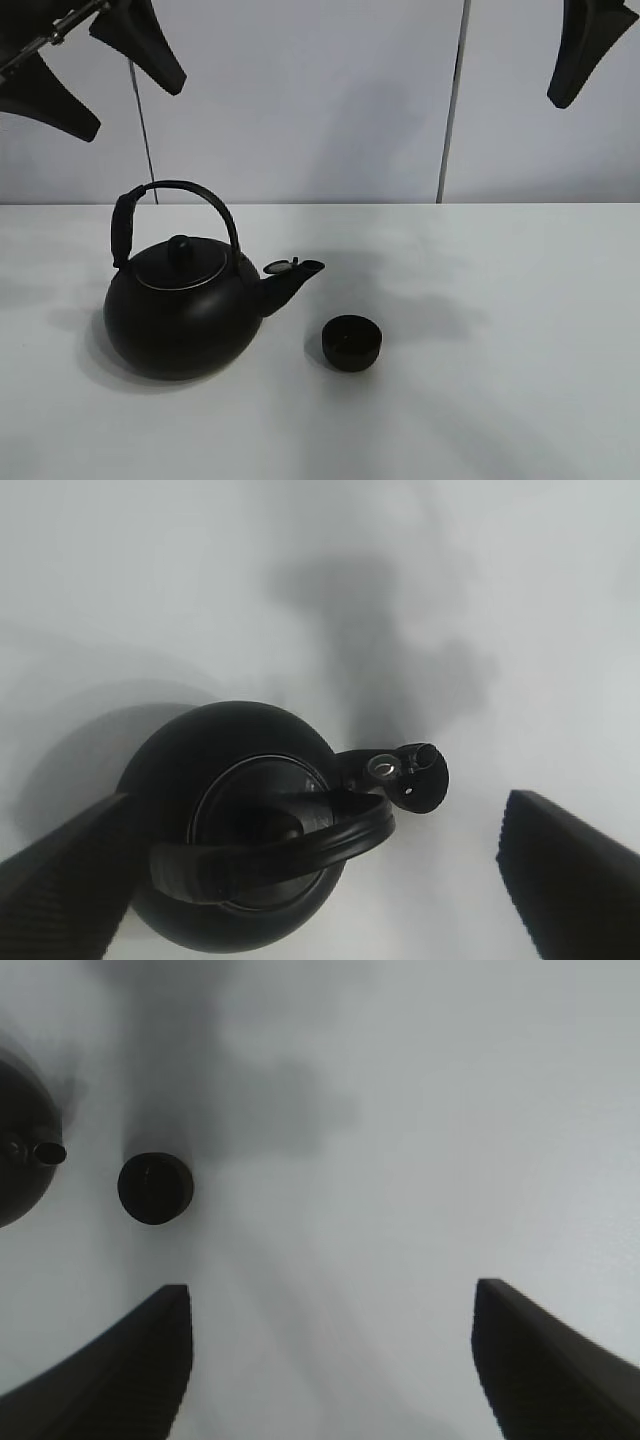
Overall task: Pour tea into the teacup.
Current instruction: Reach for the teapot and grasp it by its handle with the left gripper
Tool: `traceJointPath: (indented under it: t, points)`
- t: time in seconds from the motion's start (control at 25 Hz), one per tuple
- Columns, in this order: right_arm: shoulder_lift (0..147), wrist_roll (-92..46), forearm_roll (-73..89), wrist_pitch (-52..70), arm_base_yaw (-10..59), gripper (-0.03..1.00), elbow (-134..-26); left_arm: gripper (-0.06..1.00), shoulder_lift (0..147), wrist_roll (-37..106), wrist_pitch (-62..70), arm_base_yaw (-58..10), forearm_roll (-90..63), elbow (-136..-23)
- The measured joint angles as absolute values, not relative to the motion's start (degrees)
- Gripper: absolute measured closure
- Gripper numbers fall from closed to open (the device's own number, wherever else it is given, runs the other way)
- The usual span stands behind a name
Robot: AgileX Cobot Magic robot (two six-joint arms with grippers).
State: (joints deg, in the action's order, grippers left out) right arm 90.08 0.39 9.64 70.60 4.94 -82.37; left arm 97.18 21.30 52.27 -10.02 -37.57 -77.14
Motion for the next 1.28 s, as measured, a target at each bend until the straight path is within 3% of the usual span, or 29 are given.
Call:
traceJointPath:
  t: [0.4,0.68,1.04,1.28]
  points:
    - [90.1,0.4,9.6,70.6,4.9,0.43,-82.4,0.25,85.9,26.1,52.3,-10.0,-37.6,-75.2]
    - [90.1,0.4,9.6,69.9,4.9,0.43,-82.4,0.25,70.7,36.1,44.5,-10.0,-45.0,-63.5]
    - [90.1,0.4,9.6,67.9,4.9,0.43,-82.4,0.25,63.9,71.0,27.9,-10.0,-76.0,-37.8]
    - [90.1,0.4,9.8,67.9,4.9,0.43,-82.4,0.25,63.9,97.7,22.4,-10.0,-94.3,-28.9]
